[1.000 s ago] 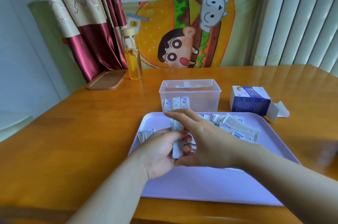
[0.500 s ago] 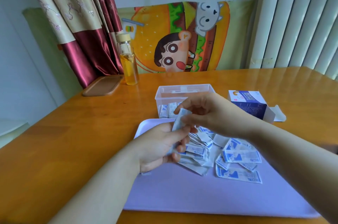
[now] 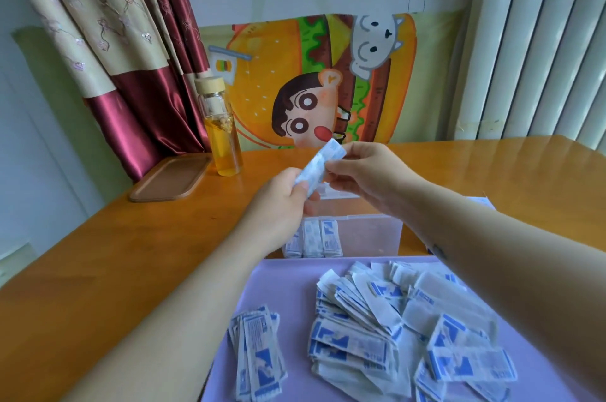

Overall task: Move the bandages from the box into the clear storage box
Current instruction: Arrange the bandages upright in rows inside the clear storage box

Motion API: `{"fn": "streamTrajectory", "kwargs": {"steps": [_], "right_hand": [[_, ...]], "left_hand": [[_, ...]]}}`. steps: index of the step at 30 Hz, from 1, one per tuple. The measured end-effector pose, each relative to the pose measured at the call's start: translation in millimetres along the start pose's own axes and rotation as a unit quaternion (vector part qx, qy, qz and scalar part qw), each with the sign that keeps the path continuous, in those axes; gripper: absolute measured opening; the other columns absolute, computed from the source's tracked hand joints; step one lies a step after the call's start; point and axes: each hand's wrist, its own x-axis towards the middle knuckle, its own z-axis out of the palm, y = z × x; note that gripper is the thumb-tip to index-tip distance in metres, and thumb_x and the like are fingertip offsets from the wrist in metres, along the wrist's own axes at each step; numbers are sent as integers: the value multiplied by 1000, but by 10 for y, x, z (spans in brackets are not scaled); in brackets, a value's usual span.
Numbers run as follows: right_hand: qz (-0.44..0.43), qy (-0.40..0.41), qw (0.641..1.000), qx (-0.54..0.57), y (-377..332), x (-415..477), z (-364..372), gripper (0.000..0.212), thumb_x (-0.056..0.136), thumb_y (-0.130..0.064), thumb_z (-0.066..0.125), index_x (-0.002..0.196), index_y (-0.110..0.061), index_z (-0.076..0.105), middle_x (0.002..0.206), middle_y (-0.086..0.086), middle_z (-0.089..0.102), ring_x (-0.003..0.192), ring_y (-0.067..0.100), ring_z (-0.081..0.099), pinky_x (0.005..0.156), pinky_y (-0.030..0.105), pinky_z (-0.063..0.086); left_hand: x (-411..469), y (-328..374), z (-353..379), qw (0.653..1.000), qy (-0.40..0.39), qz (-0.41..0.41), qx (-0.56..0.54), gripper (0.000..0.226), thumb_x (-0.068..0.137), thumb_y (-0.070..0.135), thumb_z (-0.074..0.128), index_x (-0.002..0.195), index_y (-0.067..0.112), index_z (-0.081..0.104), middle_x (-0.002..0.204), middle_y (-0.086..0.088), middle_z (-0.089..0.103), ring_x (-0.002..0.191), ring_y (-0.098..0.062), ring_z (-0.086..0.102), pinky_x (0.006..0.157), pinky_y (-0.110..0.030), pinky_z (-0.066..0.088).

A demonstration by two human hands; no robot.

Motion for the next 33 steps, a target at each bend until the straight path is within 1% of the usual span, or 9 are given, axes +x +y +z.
{"fn": "streamTrajectory", "kwargs": {"steps": [4,6,8,12,15,20,23,26,33], "right_hand": [[47,34,990,-126,94,424,-95,6,89,-3,60,93,-8,60,88,11,67,75,16,66,70,25,56],[89,18,981,-169,168,567,-91,6,88,-1,60,91,-6,59,85,13,67,72,18,67,74,30,57],[124,-8,966,-226,260,668,-40,10,87,0,61,97,-3,59,81,12,66,72,20,67,77,33,58],[161,-82,929,-322,429,775,96,33,87,0,61,119,2,54,74,11,65,67,18,64,75,31,58],[170,-116,903,-378,529,828,162,37,87,-1,61,123,0,54,70,9,61,61,15,58,61,22,52],[126,-130,858,-481,608,842,204,38,86,-9,64,123,-7,58,73,5,62,55,11,52,45,14,40],[102,-139,836,-520,635,853,191,37,87,-13,63,122,-4,60,101,11,71,72,15,59,64,19,50],[94,-171,809,-554,612,841,164,37,92,-19,57,124,-2,58,109,9,70,96,16,67,90,24,48],[18,-111,835,-538,501,752,58,36,90,-15,60,126,-10,57,114,9,66,90,18,69,75,25,51]], "left_hand": [[297,-163,-98,993,-18,-12,116,28,101,22,33,116,22,57,114,4,65,97,-11,55,81,-26,40],[438,-250,-108,986,-30,-18,163,27,100,18,32,105,29,55,109,8,67,103,-13,55,103,-38,36],[562,-317,-67,970,-66,-16,233,31,97,13,30,93,32,54,99,13,68,109,-14,54,116,-52,12],[709,-325,67,938,-124,-16,324,41,91,6,29,79,29,61,98,10,68,117,-15,50,112,-55,-16],[805,-349,171,909,-174,-48,376,38,91,7,32,84,27,64,110,3,63,123,-23,43,111,-60,-6],[886,-382,267,877,-228,-85,415,31,92,6,30,94,17,59,94,-6,60,103,-25,49,107,-65,1],[923,-418,304,870,-233,-101,423,31,93,5,31,97,15,61,104,-6,63,108,-25,47,105,-66,-7],[935,-442,326,863,-246,-104,428,33,94,7,32,103,14,63,108,-6,64,108,-26,47,104,-67,-6],[887,-379,291,873,-242,-98,412,35,94,6,29,93,22,60,107,-4,62,110,-25,45,108,-63,1]]}}
